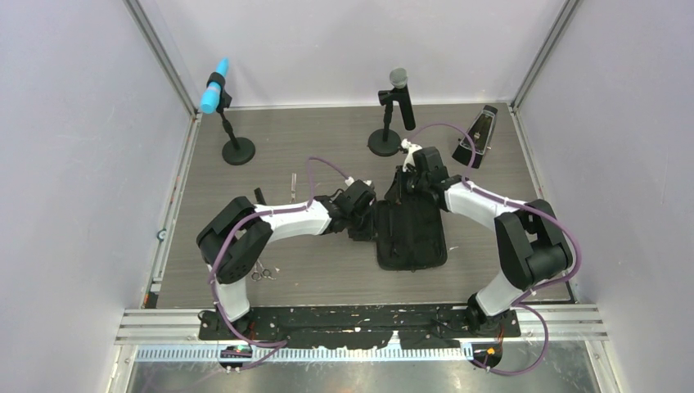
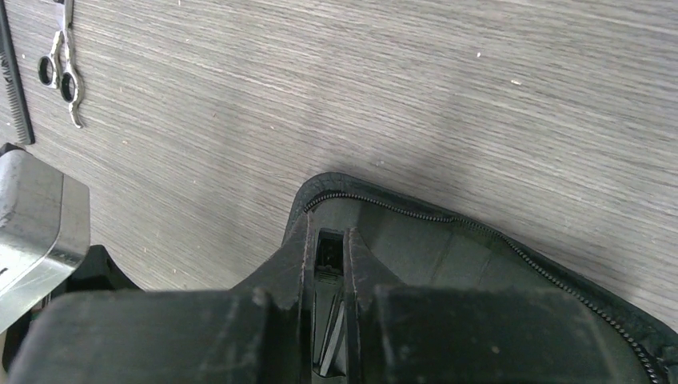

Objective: Sort the hair-cutting tools
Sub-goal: Place the haircut tool in the hairdressing tool bag.

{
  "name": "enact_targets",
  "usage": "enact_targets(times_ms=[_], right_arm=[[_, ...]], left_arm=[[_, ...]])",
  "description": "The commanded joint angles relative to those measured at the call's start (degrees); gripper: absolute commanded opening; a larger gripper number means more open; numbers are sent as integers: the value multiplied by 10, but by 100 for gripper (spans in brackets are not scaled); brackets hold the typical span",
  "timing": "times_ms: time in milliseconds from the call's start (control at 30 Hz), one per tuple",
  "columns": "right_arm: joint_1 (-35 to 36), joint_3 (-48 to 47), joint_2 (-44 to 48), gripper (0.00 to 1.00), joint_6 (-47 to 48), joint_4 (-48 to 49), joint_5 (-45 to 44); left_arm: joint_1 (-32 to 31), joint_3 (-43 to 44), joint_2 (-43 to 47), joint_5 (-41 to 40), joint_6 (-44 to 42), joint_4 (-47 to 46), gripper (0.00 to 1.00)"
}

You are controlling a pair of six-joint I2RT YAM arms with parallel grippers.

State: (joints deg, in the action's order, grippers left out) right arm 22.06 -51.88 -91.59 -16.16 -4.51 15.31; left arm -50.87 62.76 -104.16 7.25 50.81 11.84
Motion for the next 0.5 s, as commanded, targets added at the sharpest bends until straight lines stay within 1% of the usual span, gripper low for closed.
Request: enact_targets(times_ms=[0,133,333,467], right_arm=[[22,-35,-10,5,17,-35,-51],[44,-57,-19,5,10,-90,-115],[70,-83,-30,5,-17,-157,-184],[84,-93,-32,5,-34,-185,-205]], left_arm=[[1,15,-6,12,12,-27,0],[1,7,-5,13,24,-37,0],[1,-9,10,9,43,-53,0],[1,-17,20,7,49,-61,0]])
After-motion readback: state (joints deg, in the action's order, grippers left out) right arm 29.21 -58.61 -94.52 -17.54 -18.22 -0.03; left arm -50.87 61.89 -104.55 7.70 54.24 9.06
